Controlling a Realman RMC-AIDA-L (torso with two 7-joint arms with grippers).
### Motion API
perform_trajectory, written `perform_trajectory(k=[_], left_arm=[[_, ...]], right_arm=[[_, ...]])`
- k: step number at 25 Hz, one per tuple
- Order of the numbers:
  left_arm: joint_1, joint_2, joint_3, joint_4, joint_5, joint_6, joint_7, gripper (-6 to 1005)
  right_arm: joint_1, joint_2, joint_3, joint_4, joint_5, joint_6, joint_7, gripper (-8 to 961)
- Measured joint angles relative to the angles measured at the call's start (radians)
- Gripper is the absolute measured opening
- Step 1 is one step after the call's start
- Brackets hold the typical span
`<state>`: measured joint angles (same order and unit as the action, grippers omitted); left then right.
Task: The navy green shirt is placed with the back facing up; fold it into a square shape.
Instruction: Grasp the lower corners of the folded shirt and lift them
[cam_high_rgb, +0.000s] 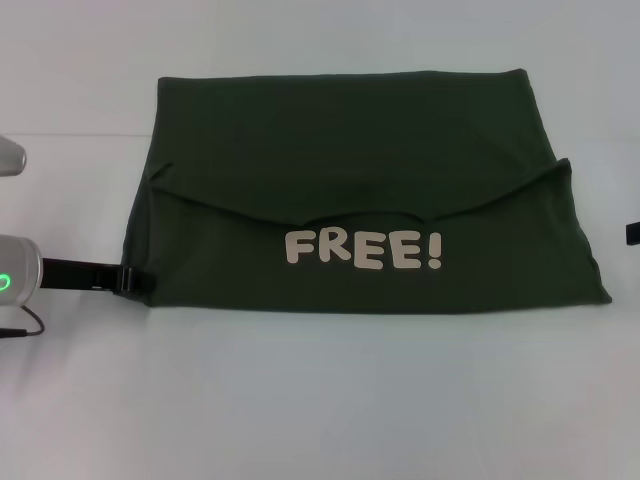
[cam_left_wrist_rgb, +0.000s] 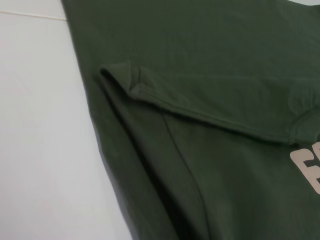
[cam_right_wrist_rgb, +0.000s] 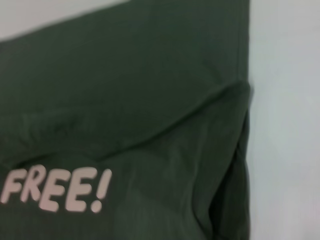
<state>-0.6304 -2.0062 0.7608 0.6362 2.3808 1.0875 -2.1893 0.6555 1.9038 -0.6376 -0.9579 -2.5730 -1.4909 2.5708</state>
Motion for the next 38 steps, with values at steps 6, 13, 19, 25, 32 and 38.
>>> perform_trajectory(k=[6, 13, 19, 25, 32, 38], left_arm=[[-0.001, 0.001, -0.002, 0.003, 0.0, -0.001, 0.003, 43], [-0.007, 0.005, 0.0, 0.003, 0.0, -0.001, 0.004, 44], [-0.011, 0.006, 0.0, 0.003, 0.0, -0.003, 0.004, 44], [-0.012, 0.005, 0.0, 0.003, 0.0, -0.003, 0.005, 44], [-0.014, 0.004, 0.0, 0.003, 0.0, -0.003, 0.005, 44], [-0.017, 0.002, 0.0, 0.003, 0.0, -0.003, 0.005, 42]], right_arm=[[0.081, 0.012, -0.025, 0.109, -0.11, 0.012, 0.016, 909], [0.101, 0.024, -0.069, 0.19, -0.11, 0.12, 0.012, 901], [0.12, 0.044, -0.07, 0.204, -0.109, 0.151, -0.005, 894], [0.133, 0.051, -0.072, 0.247, -0.112, 0.198, -0.016, 859], [0.143, 0.062, -0.074, 0.272, -0.111, 0.231, -0.036, 806], [0.144, 0.073, -0.074, 0.272, -0.111, 0.256, -0.054, 805]])
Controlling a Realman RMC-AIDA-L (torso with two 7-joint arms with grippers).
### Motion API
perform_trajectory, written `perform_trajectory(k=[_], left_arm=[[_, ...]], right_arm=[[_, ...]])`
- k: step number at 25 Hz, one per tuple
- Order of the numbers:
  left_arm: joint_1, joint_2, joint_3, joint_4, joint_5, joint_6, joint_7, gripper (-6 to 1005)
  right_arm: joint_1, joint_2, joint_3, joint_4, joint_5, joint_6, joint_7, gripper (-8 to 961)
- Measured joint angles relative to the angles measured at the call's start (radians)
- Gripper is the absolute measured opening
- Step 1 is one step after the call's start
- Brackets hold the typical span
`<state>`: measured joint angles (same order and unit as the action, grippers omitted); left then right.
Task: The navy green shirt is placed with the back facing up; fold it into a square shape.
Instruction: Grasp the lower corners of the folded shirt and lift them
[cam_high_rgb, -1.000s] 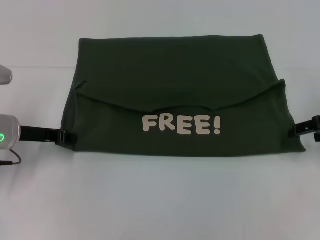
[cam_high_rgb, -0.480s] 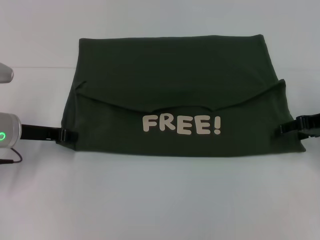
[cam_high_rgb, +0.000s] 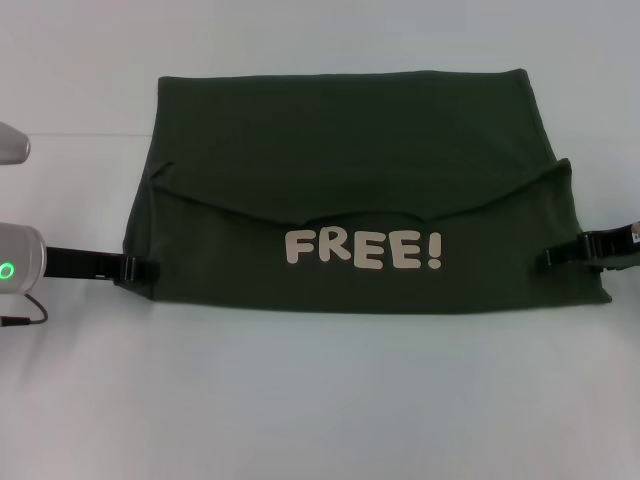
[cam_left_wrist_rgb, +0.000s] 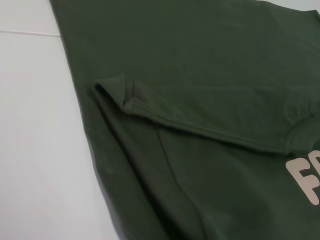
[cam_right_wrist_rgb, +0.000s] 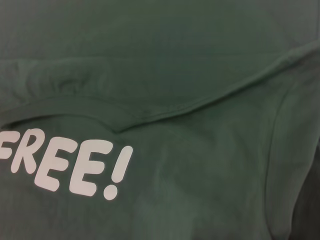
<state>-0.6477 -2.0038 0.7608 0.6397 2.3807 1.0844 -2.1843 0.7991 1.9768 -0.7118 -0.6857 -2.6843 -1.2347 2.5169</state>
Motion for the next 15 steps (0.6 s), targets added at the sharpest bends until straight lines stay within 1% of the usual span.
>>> perform_trajectory(k=[5, 11, 15], left_arm=[[-0.004, -0.001, 0.0, 0.0, 0.0, 0.0, 0.0, 42], [-0.006, -0.001, 0.0, 0.0, 0.0, 0.0, 0.0, 42], [-0.006, -0.001, 0.0, 0.0, 0.0, 0.0, 0.0, 42]], right_arm=[[0.0, 0.001, 0.0, 0.0, -0.003, 0.008, -0.009, 804], [-0.016, -0.004, 0.0, 0.0, -0.005, 0.021, -0.016, 803], [-0.019, 0.002, 0.0, 0.0, -0.004, 0.027, -0.03, 803]])
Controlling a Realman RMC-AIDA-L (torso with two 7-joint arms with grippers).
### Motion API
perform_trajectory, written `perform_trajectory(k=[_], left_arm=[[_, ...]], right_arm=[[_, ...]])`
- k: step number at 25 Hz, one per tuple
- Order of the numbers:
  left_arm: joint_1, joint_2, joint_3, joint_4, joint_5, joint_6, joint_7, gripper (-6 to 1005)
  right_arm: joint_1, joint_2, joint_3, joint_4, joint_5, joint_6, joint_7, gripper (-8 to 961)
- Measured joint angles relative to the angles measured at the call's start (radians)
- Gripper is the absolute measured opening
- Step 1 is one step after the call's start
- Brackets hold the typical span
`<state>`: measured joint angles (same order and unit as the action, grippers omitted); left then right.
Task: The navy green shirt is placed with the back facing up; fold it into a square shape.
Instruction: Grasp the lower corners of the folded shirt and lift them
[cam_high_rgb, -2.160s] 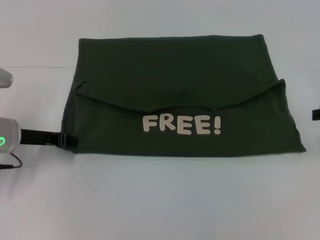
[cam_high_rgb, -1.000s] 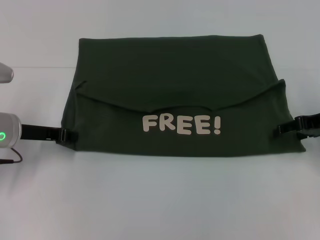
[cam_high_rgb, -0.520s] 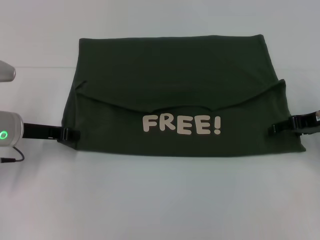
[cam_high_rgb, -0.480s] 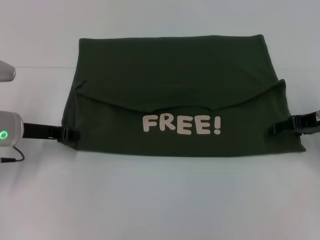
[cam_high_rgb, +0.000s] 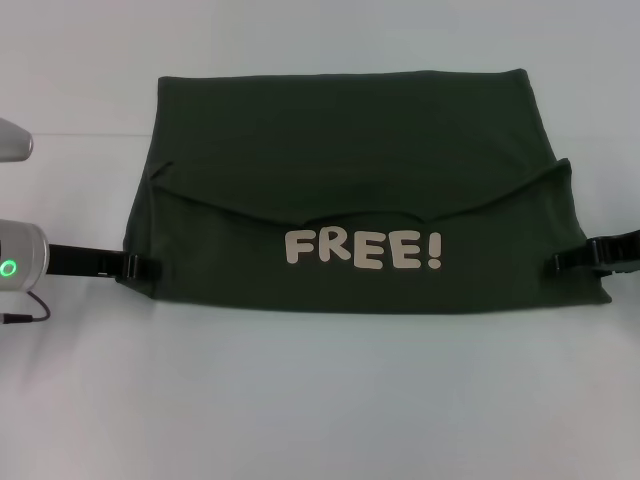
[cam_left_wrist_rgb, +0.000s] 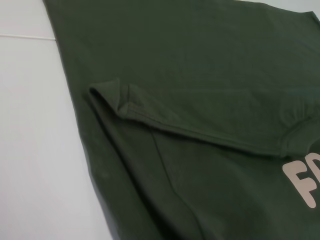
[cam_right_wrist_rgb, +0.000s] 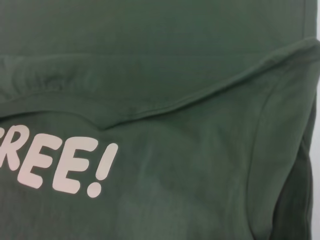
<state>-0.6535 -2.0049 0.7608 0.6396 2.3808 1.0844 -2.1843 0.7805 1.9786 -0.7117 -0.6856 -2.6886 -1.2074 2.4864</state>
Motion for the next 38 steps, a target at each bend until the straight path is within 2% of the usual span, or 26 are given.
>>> perform_trajectory(k=[8, 18, 23, 29, 38], left_arm=[[-0.001, 0.002, -0.003, 0.0, 0.0, 0.0, 0.0, 42], [-0.005, 0.003, -0.004, 0.0, 0.0, 0.0, 0.0, 42], [-0.008, 0.003, -0.004, 0.0, 0.0, 0.0, 0.0, 42], [-0.009, 0.004, -0.002, 0.0, 0.0, 0.0, 0.0, 42], [-0.009, 0.005, -0.004, 0.0, 0.0, 0.001, 0.0, 42]], right_arm=[[0.008, 0.013, 0.0, 0.001, 0.0, 0.005, -0.006, 801], [0.009, 0.014, 0.0, 0.008, 0.003, -0.002, 0.001, 800], [0.007, 0.014, 0.0, 0.009, -0.001, -0.002, 0.003, 630], [0.001, 0.01, 0.003, 0.009, 0.001, -0.004, 0.008, 382], [0.0, 0.008, 0.007, 0.009, 0.004, -0.006, 0.009, 186]])
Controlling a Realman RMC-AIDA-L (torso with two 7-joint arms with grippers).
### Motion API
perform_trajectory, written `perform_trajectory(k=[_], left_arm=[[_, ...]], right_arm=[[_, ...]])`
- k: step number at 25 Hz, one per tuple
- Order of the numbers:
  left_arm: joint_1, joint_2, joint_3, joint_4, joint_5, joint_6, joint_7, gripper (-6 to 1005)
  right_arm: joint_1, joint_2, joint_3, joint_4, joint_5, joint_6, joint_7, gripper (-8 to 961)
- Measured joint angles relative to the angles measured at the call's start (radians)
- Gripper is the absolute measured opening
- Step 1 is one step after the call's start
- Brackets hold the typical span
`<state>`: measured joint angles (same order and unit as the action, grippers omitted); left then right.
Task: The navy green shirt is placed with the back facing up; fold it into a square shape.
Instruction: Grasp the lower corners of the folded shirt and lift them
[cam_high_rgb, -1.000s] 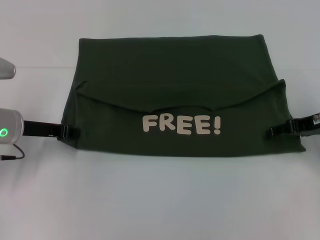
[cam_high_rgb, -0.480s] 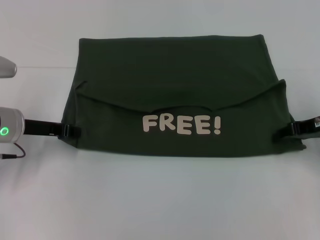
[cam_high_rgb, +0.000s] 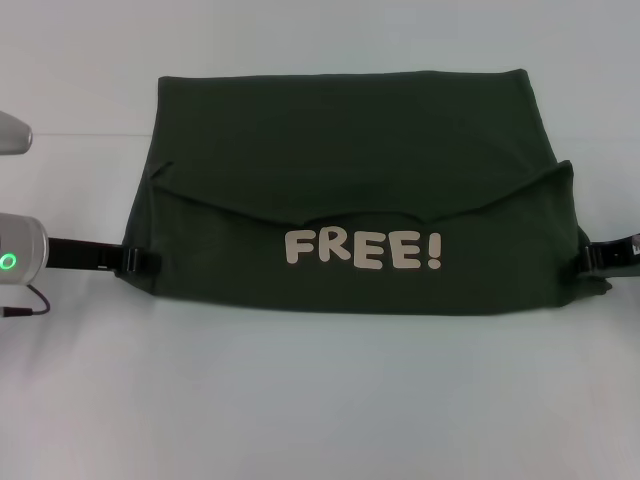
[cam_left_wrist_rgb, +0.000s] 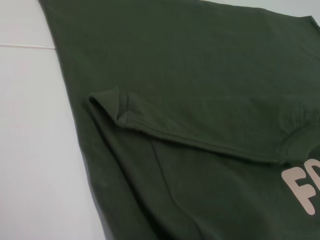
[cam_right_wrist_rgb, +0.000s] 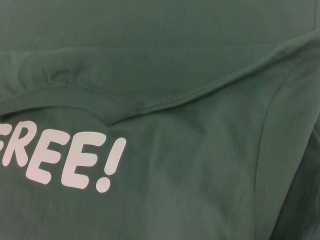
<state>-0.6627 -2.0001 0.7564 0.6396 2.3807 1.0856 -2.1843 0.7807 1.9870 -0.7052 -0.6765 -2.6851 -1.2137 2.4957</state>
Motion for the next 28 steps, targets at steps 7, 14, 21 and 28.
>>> perform_trajectory(k=[7, 14, 21, 28], left_arm=[[0.002, 0.003, -0.008, 0.0, -0.005, 0.014, -0.002, 43], [0.013, 0.015, -0.015, 0.025, -0.001, 0.114, -0.01, 43], [0.047, 0.036, -0.086, 0.052, 0.002, 0.33, -0.007, 43], [0.081, 0.052, -0.163, 0.056, 0.066, 0.594, 0.012, 43]], right_arm=[[-0.003, -0.005, 0.003, -0.002, 0.001, -0.012, -0.003, 31], [-0.021, -0.022, 0.006, -0.029, 0.001, -0.13, -0.026, 32], [-0.078, -0.045, 0.012, -0.089, 0.001, -0.331, -0.064, 32], [-0.138, -0.055, 0.052, -0.082, 0.002, -0.533, -0.19, 33]])
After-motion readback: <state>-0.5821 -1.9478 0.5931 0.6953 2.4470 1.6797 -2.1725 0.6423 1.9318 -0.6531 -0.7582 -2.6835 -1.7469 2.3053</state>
